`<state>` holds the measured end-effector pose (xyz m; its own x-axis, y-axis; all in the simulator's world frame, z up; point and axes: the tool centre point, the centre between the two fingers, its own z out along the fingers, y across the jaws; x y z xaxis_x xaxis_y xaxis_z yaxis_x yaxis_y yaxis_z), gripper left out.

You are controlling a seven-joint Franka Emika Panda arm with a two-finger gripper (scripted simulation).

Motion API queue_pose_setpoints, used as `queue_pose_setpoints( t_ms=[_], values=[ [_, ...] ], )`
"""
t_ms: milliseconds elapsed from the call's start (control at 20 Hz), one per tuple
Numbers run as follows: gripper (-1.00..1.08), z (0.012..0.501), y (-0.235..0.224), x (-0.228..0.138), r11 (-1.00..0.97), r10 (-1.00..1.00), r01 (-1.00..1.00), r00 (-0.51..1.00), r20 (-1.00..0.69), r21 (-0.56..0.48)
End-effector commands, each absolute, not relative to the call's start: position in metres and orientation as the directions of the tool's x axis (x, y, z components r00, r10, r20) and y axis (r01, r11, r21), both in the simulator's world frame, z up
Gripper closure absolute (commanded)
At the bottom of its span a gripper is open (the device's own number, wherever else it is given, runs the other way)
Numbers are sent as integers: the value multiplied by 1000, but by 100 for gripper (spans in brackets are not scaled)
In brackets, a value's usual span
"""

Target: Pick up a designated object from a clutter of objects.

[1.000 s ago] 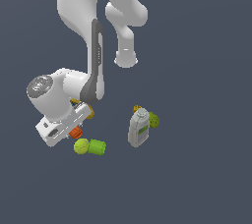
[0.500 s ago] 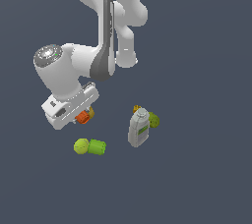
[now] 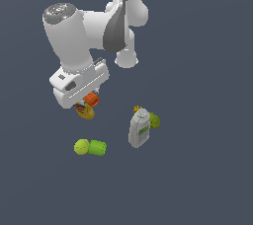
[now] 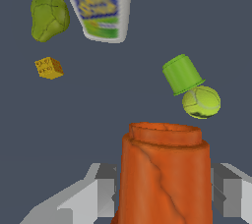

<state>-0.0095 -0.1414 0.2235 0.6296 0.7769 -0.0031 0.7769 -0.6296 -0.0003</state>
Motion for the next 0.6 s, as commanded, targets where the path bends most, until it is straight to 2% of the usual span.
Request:
queue_pose_setpoints(
  t_ms=[0, 550],
  values=[
    [108, 244, -129, -19, -630, 777, 777, 630, -3, 1],
    [108, 324, -84, -55, -629, 777, 777, 629, -1, 0]
  ],
)
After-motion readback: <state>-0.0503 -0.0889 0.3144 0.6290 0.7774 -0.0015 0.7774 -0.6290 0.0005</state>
